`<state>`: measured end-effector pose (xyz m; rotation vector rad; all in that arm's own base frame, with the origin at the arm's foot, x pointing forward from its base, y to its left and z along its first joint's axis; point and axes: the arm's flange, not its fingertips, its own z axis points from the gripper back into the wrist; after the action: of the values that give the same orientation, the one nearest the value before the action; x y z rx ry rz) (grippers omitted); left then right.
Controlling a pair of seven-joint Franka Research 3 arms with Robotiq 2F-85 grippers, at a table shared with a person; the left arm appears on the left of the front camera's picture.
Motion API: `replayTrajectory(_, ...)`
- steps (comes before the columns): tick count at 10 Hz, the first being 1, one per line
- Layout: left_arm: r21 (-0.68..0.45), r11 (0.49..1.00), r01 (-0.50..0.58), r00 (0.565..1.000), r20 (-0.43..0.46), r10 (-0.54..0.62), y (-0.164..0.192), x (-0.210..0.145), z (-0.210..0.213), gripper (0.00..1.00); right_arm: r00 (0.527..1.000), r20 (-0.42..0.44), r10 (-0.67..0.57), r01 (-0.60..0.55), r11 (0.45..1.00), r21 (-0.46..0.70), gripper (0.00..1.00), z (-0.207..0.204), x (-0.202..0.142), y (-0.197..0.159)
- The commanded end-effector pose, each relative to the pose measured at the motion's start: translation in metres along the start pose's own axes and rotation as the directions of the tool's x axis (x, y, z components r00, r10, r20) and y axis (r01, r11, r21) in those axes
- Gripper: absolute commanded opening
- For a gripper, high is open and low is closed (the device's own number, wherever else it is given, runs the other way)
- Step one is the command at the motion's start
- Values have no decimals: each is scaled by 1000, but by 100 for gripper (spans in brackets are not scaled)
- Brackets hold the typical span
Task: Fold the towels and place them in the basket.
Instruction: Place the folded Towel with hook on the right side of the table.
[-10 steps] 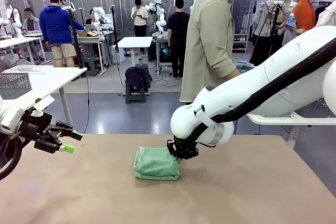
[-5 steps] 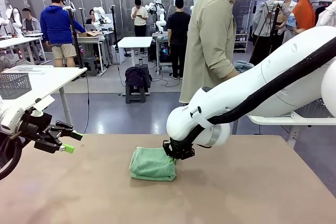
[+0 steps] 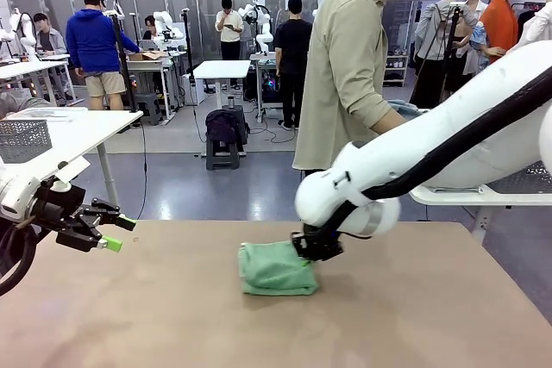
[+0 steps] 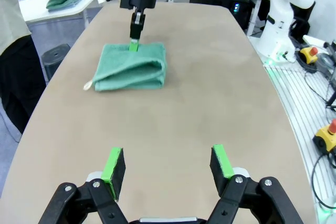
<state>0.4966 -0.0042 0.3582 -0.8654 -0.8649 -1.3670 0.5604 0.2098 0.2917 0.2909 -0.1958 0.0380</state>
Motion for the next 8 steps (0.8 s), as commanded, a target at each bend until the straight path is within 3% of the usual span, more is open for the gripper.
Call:
replayTrajectory(1,-12,1000,-6,1000,1,6,-1,1,2,83,997,53,63,-60,997,-48,5,27,-10,-74)
replayTrajectory(3,-12,1000,-6,1000,1,6,-1,1,2,83,990,143,-21,35,995,-97,5,54,-9,-140)
replayTrajectory(4,-12,1000,-6,1000,1,6,-1,1,2,83,984,176,-6,26,994,-110,5,63,-5,-170)
replayTrajectory(6,-12,1000,-6,1000,1,6,-1,1,2,83,980,199,-15,43,989,-140,5,71,20,-233)
replayTrajectory(8,-12,1000,-6,1000,1,6,-1,1,2,83,979,204,19,12,988,-154,5,77,39,-269)
